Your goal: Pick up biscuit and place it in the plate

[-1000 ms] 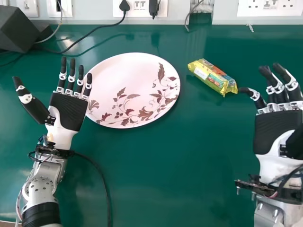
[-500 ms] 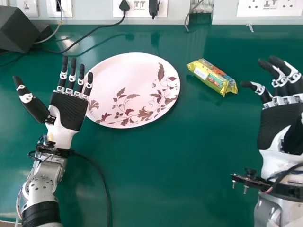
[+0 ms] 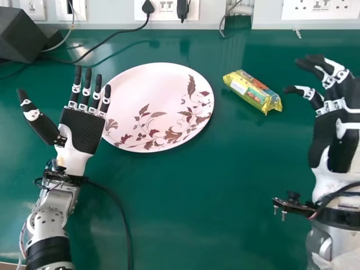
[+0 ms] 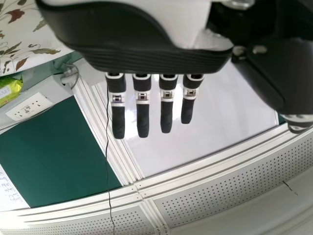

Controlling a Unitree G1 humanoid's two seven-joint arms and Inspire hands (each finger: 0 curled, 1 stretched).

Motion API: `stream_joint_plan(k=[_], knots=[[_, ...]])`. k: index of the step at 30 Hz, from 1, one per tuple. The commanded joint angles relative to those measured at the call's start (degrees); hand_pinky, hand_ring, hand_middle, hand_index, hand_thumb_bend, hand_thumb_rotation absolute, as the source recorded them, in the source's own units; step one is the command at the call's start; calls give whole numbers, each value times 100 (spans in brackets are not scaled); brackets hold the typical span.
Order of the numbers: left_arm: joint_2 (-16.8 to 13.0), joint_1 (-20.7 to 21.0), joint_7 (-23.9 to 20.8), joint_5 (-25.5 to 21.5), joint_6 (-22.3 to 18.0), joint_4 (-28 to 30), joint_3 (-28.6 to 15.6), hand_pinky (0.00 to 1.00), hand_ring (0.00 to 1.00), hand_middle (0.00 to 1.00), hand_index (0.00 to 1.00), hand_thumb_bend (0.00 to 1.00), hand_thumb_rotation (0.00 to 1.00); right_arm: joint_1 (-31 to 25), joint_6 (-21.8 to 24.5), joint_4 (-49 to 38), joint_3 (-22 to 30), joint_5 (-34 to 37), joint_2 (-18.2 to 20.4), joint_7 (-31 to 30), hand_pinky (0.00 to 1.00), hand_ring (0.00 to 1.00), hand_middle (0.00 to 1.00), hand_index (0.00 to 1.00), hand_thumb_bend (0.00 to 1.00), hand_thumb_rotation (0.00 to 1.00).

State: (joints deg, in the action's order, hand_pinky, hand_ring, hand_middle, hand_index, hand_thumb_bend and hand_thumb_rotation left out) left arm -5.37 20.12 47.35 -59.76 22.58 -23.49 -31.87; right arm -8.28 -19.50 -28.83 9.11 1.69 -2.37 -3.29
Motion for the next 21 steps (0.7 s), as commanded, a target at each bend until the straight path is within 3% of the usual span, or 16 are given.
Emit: stream_joint_plan(k=[1, 13, 21], knots=[[103, -357, 27, 102, -12, -383, -44, 71, 81, 87, 92, 99, 82, 65, 28, -122, 31, -272, -61, 108, 53, 66, 72, 72, 90, 69], [77, -323, 108, 116, -60, -478, -37, 70, 77, 85, 91, 100, 85, 324, 230, -225, -49, -1598, -124, 586, 56, 66, 72, 72, 91, 70], [141, -374, -135, 89, -30, -319, -35, 73, 78, 86, 92, 100, 88, 356, 401, -380, -81, -2104, -261, 633, 68, 68, 72, 71, 93, 67]])
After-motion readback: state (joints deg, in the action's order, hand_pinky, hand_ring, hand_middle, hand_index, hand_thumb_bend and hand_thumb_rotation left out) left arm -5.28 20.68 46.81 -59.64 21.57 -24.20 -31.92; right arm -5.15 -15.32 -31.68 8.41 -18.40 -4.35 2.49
